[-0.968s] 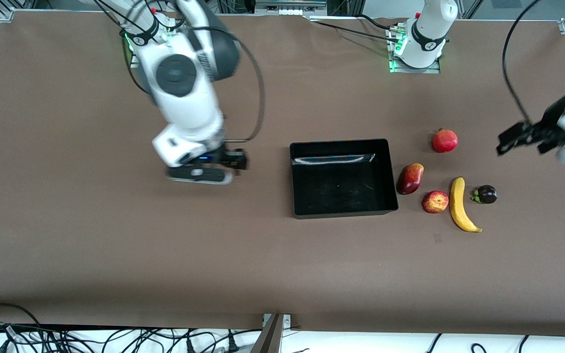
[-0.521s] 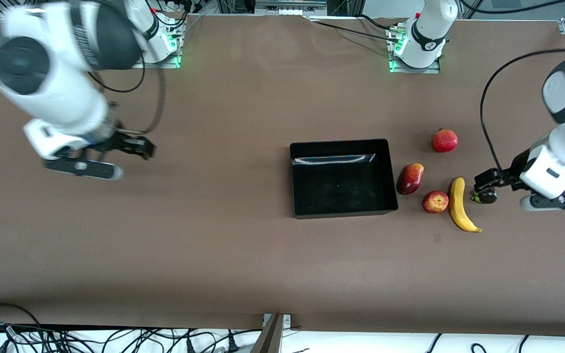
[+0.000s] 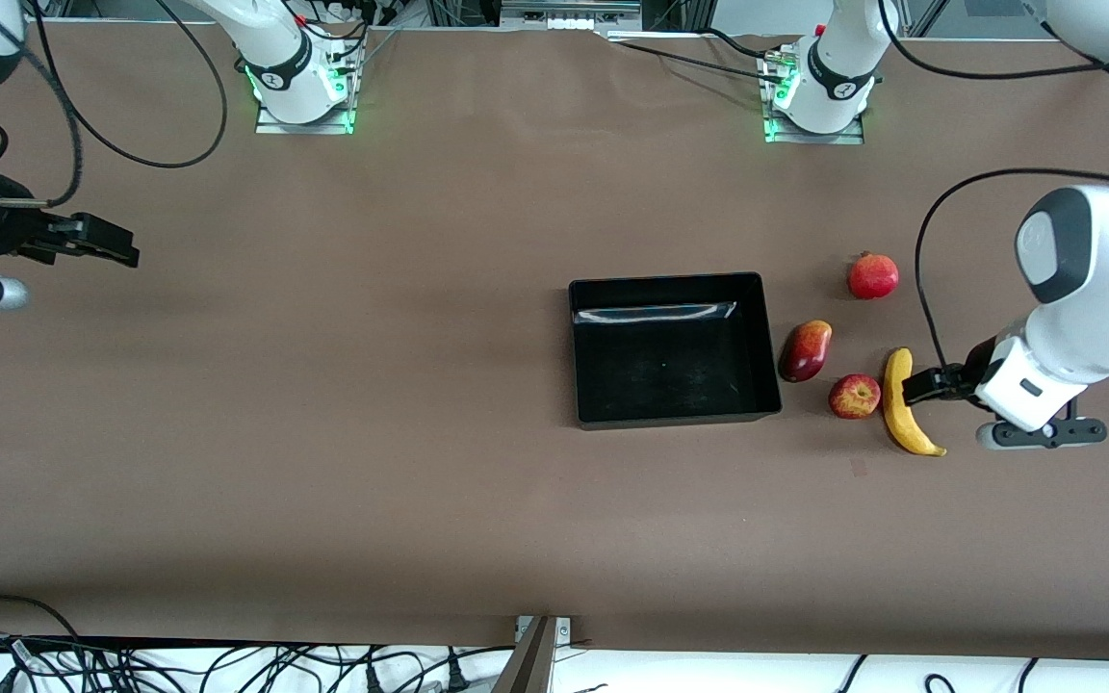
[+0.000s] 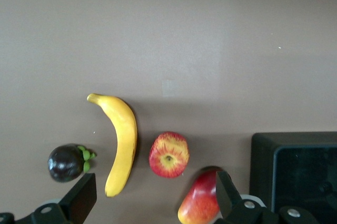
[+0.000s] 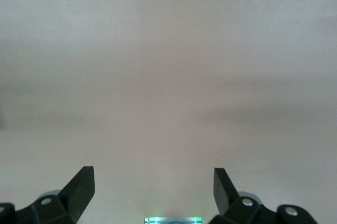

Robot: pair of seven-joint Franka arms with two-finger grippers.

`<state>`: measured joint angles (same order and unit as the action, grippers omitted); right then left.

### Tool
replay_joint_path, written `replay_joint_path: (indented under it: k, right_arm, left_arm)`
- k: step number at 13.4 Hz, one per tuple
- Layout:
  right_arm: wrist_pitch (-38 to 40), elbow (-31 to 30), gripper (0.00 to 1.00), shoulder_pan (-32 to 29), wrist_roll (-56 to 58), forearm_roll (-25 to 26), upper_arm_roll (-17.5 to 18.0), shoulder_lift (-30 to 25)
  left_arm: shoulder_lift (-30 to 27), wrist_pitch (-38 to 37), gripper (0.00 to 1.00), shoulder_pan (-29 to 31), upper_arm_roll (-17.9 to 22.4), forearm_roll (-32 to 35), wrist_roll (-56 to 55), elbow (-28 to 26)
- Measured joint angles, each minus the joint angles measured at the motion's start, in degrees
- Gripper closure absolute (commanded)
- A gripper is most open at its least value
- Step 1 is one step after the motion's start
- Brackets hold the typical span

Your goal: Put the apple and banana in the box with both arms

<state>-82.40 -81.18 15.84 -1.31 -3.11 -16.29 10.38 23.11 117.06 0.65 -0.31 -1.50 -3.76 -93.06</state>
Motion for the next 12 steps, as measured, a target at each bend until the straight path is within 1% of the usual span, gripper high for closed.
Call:
replay_joint_path:
  k: [2, 3, 4, 6, 9, 12]
  right_arm:
    - [-1.7, -2.9, 0.00, -7.4, 0.0, 2.7, 8.5, -1.2]
    - [-3.5, -4.7, 0.00, -9.6, 0.0, 3.4, 11.0, -1.9]
    - [-5.0, -6.6, 0.00, -11.3, -0.1, 3.6, 12.6, -3.1]
    - [-6.0, -9.4, 0.00, -14.8, -0.1, 3.6, 14.4, -6.5]
    - [-6.0, -11.6, 0.00, -16.2, 0.0, 3.9, 14.8, -11.5]
    - [-6.1, -12.6, 0.00, -16.3, 0.0, 4.0, 15.1, -12.1]
  left_arm:
    - [2.2, 1.4, 0.00, 0.0, 0.0, 0.0, 0.0, 0.0]
    - [3.4, 2.4, 0.00, 0.0, 0.0, 0.0, -0.1, 0.0]
    - [4.6, 3.5, 0.00, 0.0, 0.0, 0.0, -0.2, -0.1]
    - [6.6, 5.4, 0.00, 0.0, 0.0, 0.0, -1.0, -0.1]
    - [8.7, 7.2, 0.00, 0.0, 0.0, 0.0, -1.6, -0.1]
    - [11.1, 12.1, 0.00, -0.6, -0.2, 0.0, -3.9, -1.9]
